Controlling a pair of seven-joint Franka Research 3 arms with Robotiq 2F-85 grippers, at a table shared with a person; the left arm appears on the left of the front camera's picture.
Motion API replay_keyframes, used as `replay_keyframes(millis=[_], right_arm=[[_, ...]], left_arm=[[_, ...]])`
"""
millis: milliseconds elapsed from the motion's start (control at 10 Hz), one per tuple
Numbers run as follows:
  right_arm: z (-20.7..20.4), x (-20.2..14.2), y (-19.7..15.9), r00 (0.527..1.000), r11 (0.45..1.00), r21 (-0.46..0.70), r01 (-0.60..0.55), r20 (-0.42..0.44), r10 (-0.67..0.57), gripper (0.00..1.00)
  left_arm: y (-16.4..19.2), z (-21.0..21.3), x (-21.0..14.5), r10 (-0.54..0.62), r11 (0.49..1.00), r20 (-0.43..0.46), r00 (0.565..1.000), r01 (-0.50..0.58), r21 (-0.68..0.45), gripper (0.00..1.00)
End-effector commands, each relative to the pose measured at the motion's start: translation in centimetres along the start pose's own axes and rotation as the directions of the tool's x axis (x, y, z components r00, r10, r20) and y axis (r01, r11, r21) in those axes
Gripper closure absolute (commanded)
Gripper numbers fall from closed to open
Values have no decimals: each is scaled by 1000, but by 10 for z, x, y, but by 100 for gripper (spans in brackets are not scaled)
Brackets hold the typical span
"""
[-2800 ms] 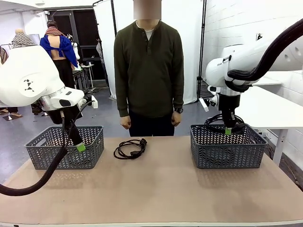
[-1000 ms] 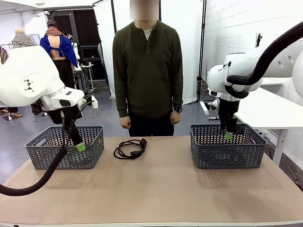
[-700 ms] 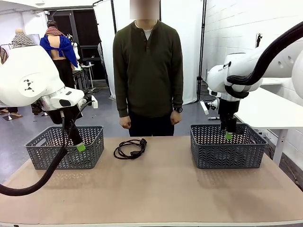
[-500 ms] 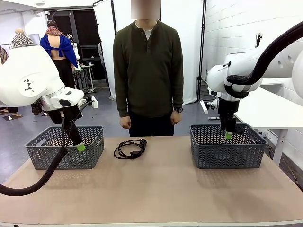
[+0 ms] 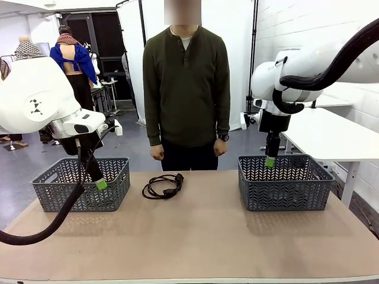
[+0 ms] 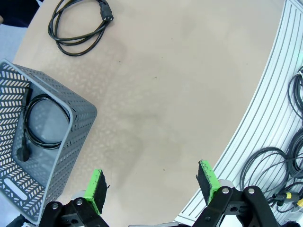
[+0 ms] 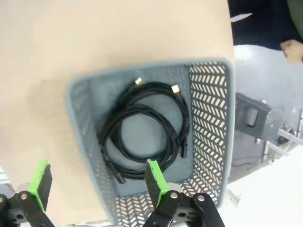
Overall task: Organize the cables according to human instructions.
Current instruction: Pick up a bundle of cables and place it in the basket indicated by the human.
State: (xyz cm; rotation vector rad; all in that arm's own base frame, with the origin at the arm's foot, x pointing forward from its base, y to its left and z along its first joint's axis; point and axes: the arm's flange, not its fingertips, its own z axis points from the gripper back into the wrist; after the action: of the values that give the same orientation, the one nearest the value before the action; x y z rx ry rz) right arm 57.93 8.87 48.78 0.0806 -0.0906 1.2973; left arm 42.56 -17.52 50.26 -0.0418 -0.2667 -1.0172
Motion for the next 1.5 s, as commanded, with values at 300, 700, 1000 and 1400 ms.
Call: replay_keyframes(millis=[300,700,1000,1400], right_arm=[[11,23,94,971,992,-54,114,216,-100,0],[-7,23,154,944,987,-103,120,320,-81,0],[-3,30,152,954,988,-88,124,284,-95,0],[-3,30,152,954,988,-88,124,284,-95,0]], left_arm=[[0,2,0,0,1000,-3,1000,0,-2,0],[0,2,0,0,1000,-3,1000,0,-2,0],[0,2,0,0,1000,-3,1000,0,-2,0],[0,2,0,0,1000,-3,1000,0,-2,0]])
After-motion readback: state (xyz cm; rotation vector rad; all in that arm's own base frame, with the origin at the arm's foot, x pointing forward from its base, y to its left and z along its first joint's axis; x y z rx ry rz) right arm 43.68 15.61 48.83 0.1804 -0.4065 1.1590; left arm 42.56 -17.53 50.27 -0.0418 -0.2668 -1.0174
